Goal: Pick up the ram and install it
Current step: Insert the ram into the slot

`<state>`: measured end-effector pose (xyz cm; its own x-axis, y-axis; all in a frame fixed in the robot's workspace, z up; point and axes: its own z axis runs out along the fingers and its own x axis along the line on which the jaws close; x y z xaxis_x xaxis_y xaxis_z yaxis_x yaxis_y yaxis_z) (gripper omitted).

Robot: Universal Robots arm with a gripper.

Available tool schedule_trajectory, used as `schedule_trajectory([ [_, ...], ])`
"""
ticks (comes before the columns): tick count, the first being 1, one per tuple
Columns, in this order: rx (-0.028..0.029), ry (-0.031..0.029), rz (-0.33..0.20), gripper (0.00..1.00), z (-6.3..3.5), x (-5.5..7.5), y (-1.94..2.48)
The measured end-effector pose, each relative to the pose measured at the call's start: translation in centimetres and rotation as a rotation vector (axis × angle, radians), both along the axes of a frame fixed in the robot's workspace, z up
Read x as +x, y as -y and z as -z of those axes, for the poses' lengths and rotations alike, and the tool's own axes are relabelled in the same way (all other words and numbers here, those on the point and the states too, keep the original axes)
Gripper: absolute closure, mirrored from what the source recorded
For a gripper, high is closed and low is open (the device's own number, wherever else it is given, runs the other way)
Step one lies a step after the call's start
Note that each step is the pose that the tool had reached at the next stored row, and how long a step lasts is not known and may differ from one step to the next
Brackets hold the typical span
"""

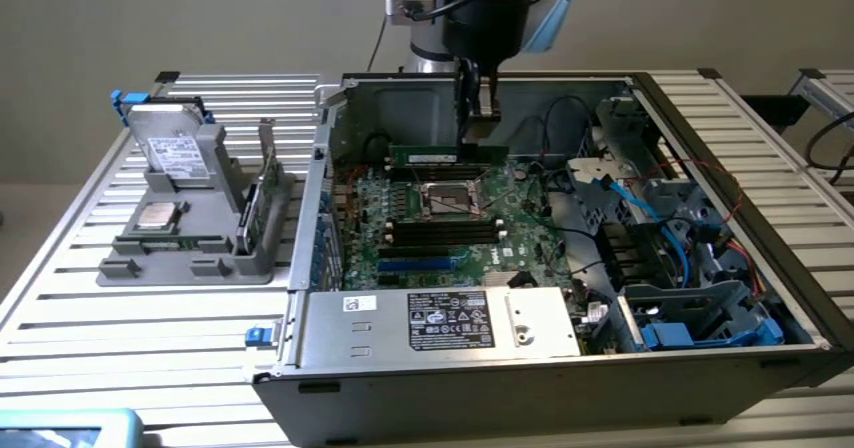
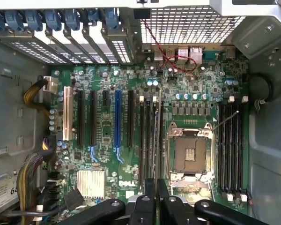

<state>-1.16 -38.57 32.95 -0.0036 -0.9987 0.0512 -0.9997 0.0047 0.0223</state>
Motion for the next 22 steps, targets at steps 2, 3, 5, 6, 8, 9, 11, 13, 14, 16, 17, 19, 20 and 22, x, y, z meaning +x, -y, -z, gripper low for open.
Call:
schedule_trajectory([
  [2,0.0,0.0,0.0,0.87,0.36,0.0,0.0],
  [3,0.0,0.0001,0.0,0.87,0.54,0.0,0.0],
  [5,0.0,0.0,0.001,0.87,0.9,0.1,0.0],
  [6,0.0,0.0,0.001,0.87,1.08,0.1,0.0],
  [8,0.0,0.0,0.001,0.87,1.45,0.1,0.0],
  [9,0.0,0.0,0.001,0.87,1.63,0.1,0.0],
  [11,-0.0006,0.0,0.001,0.87,1.98,0.1,0.0],
  [13,-0.0037,0.0002,0.001,0.87,2.25,0.1,0.0],
  [14,-0.0057,0.0004,0.0,0.87,2.37,0.1,0.0],
  [16,-0.0108,0.0007,0.001,0.87,2.6,0.1,0.0],
  [17,-0.014,0.001,0.001,0.87,2.7,0.1,0.0],
  [19,-0.0185,0.0011,0.0,0.87,2.96,0.1,0.0],
  [20,-0.019,0.0012,0.0,0.87,3.12,0.1,0.0],
  [22,-0.0188,0.0013,0.001,0.87,3.49,0.2,0.0],
])
